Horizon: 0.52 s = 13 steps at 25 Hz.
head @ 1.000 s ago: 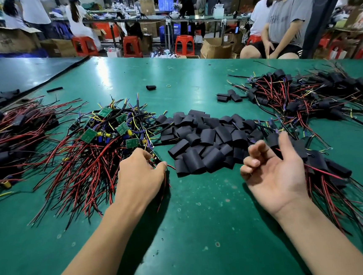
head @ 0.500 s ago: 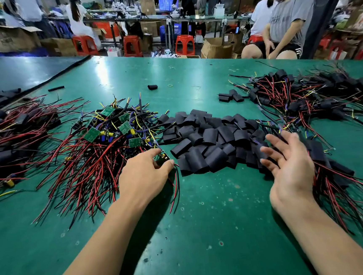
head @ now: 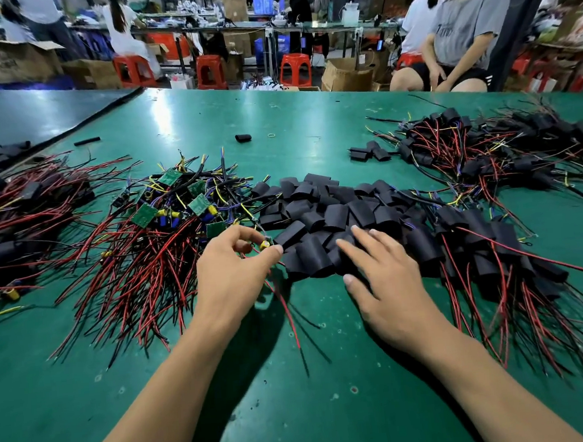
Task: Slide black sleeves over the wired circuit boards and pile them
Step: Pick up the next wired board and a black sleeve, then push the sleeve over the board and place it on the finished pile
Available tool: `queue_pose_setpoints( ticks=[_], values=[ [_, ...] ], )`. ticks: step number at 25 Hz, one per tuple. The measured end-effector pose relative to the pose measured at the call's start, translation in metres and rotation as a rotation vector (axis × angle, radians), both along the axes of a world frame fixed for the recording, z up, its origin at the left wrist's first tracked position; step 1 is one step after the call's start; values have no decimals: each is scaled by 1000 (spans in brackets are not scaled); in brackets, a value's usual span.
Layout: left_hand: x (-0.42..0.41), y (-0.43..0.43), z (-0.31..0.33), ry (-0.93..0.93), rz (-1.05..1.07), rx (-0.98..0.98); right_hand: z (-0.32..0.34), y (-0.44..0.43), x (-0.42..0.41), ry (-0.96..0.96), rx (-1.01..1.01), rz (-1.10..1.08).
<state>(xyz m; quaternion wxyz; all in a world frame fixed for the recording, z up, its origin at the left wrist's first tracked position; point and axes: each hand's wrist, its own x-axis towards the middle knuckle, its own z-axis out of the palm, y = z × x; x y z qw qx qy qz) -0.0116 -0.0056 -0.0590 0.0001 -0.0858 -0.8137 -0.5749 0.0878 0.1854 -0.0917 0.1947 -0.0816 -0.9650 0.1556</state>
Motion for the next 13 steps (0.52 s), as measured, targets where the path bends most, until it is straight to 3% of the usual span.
queue_pose_setpoints(
  ticks=[3,5,10,13],
  values=[
    [1,3,4,-206,-91,336,-3,0,1,-17,16,13],
    [1,4,3,-235,-105,365,-2,2,4,43,14,6],
    [-1,4,-9,27,51,-111,-3,3,4,24,19,-20],
    [-5,4,-9,-5,17,-115,-3,4,5,33,-19,-25]
  ],
)
